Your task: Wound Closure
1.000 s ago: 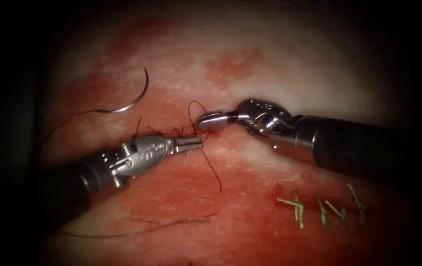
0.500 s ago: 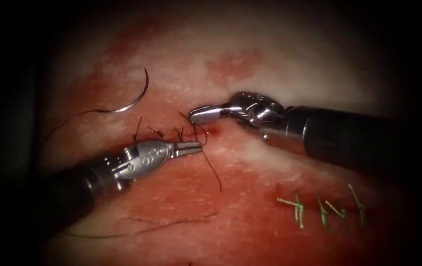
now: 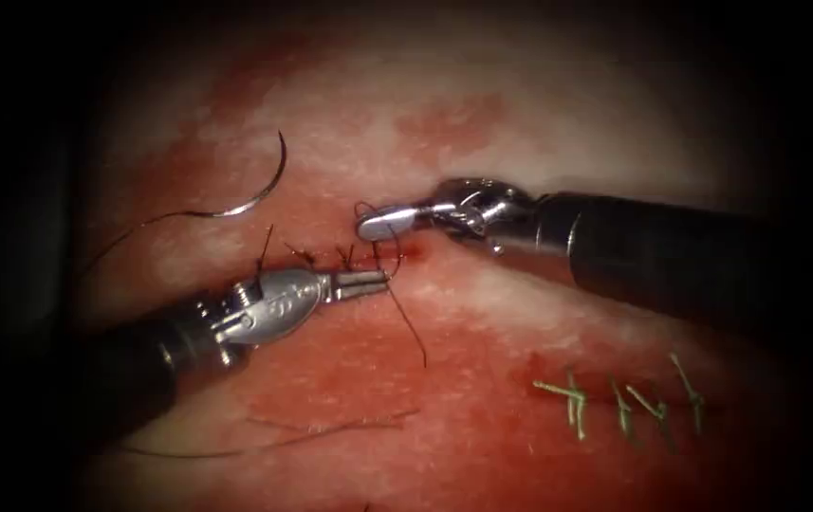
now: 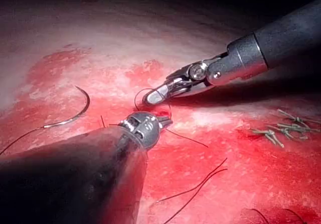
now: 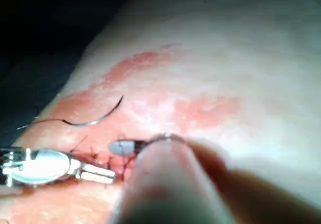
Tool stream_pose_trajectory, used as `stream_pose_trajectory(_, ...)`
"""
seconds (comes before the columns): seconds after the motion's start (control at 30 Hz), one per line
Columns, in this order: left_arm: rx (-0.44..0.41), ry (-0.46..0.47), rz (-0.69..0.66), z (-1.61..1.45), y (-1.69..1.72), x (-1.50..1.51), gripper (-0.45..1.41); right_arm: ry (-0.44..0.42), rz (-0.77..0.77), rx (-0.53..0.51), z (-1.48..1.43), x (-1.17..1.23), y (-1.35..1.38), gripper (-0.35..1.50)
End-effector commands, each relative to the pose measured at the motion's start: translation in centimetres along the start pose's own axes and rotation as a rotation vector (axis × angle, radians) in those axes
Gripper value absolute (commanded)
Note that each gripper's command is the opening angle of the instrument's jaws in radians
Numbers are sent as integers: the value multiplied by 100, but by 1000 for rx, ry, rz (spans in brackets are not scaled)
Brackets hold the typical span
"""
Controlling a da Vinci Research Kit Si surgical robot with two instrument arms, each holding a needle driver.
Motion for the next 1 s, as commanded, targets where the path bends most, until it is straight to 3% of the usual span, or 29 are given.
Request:
stream_pose_trajectory(0.03, 3, 2, 5, 7, -1, 1, -45, -1, -5, 0, 7, 4, 7, -35)
stream_pose_trajectory(0.17, 5, 5, 12, 6, -1, 7, -45, -15, -30, -17, 10, 2, 9, -33)
stream_pose_trajectory(0.67, 7, 10, 34, 14, -21, -23, -45, -9, -39, 156, 21, 1, 1, -35)
stream_pose_trajectory(0.83, 7, 16, 39, 17, -27, -33, -45, -43, 94, 197, 22, 2, 0, -35)
stream_pose_trajectory(1.0, 5, 17, 46, 19, -30, -35, -45, -164, 274, 181, 25, 11, -1, -35)
